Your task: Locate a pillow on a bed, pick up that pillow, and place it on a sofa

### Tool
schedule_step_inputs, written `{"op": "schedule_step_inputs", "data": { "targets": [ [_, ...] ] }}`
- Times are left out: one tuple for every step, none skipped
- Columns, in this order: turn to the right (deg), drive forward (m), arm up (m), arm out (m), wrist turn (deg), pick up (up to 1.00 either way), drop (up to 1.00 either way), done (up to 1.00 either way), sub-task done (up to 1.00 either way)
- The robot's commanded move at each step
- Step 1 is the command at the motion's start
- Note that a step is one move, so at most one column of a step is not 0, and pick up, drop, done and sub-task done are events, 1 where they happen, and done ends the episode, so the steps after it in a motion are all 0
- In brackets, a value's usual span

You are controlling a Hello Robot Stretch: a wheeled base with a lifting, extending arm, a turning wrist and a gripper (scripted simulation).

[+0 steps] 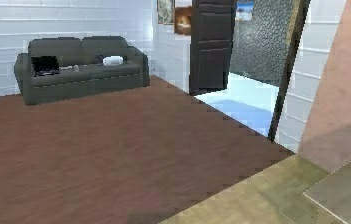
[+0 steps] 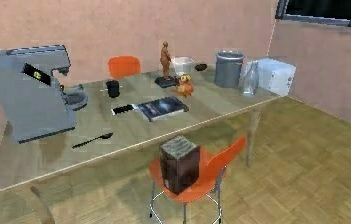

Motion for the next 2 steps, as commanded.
{"op": "schedule_step_inputs", "data": {
  "targets": [
    [6.0,0.0,0.0,0.0,0.0,0.0,0.0,0.0,0.0],
    [0.0,0.9,0.0,0.0,0.0,0.0,0.0,0.0,0.0]
  ]
}}
